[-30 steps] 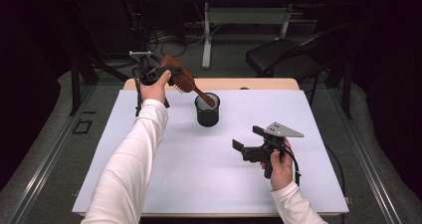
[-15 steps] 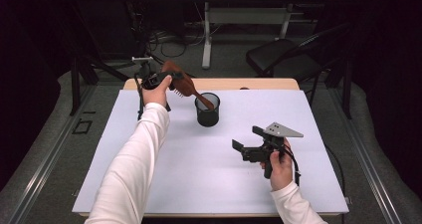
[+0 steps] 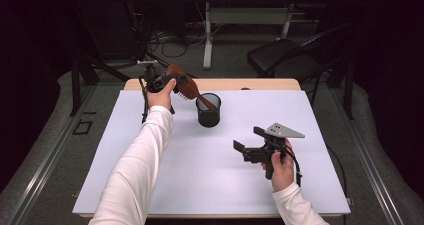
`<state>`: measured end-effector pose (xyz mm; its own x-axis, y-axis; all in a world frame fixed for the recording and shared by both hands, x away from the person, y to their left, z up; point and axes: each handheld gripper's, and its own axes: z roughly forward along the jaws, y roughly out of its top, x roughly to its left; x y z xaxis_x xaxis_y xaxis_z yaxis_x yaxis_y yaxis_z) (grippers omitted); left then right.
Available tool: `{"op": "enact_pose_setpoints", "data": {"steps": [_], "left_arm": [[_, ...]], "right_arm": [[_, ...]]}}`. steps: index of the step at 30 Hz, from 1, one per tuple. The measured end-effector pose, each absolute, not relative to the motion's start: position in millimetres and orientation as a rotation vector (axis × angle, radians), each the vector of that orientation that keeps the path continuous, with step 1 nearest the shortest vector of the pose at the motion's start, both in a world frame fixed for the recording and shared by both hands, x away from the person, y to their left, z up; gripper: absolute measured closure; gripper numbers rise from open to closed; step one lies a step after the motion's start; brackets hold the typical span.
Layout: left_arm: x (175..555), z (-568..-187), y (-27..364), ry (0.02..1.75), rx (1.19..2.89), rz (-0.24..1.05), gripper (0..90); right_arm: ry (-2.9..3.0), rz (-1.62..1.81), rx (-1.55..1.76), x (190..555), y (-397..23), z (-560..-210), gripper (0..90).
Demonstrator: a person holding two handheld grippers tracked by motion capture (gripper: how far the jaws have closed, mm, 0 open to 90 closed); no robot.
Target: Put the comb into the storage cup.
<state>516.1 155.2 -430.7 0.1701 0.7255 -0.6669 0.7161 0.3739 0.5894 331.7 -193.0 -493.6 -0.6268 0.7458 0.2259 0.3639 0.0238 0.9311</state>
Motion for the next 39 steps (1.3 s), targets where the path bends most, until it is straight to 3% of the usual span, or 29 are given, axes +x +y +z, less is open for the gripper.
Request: {"op": "enact_pose_setpoints", "data": {"steps": [39], "left_arm": [[515,-451,139,1.535,1.407,0.034,47.9]], "right_arm": [[1.986,1.625,1.138,332,-193,-494,2.8]]}}
